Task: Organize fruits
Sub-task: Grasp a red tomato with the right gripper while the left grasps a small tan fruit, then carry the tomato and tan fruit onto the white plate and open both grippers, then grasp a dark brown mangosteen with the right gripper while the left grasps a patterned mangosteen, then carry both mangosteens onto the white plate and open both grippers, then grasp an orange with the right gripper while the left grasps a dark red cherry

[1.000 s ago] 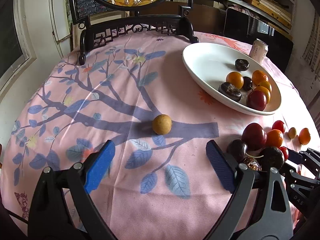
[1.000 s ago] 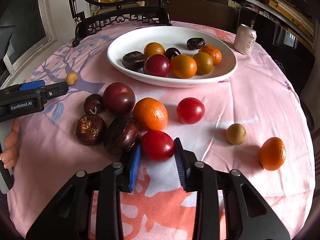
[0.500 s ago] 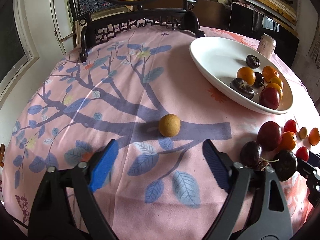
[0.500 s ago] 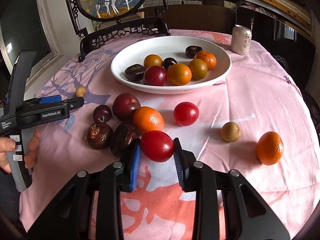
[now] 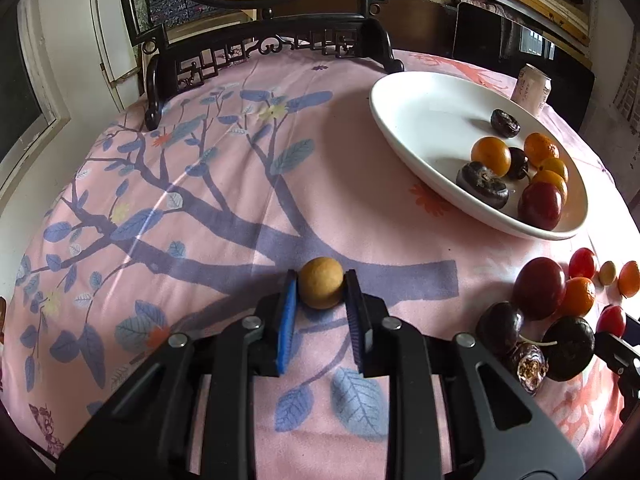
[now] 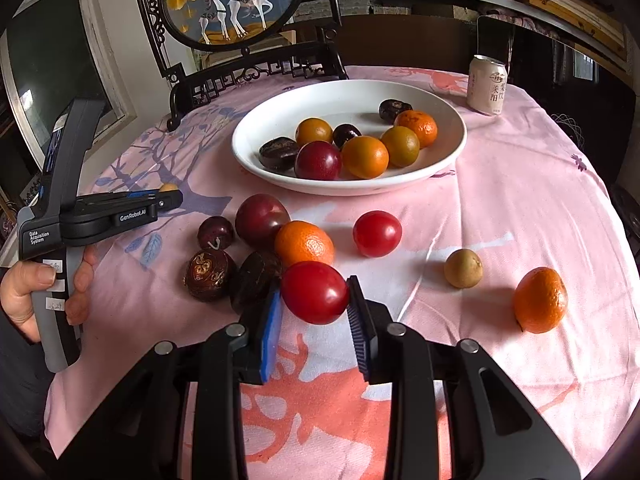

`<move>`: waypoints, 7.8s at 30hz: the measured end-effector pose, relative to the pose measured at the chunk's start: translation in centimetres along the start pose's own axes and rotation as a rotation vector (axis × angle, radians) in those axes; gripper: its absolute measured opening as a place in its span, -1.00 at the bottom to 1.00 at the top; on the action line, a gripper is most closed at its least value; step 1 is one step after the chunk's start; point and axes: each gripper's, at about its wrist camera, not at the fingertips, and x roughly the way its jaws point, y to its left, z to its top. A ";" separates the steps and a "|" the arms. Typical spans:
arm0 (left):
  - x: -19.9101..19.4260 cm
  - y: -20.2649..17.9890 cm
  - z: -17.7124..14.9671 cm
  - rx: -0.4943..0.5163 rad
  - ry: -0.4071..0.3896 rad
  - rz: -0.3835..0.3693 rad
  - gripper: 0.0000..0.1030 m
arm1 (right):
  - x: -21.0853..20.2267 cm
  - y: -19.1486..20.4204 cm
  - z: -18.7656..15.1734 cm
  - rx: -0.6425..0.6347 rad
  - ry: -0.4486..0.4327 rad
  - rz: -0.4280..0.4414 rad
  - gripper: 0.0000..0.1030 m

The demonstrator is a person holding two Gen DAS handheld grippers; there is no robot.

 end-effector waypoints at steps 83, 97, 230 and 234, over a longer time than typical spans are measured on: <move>-5.0 -2.9 -3.1 0.033 -0.015 -0.102 0.64 | 2.4 2.5 0.0 -0.080 0.106 0.001 -0.24; -5.3 -6.6 -4.4 0.087 0.025 -0.148 0.65 | -0.9 -0.9 -2.0 -0.013 0.063 -0.010 -0.24; -1.9 -8.6 -3.5 0.188 0.045 -0.179 -0.29 | 0.4 -1.2 -0.7 0.036 -0.001 0.001 -0.36; -2.0 -8.8 -3.6 0.199 0.040 -0.182 -0.40 | 0.4 -1.3 -0.7 0.037 -0.004 -0.002 -0.36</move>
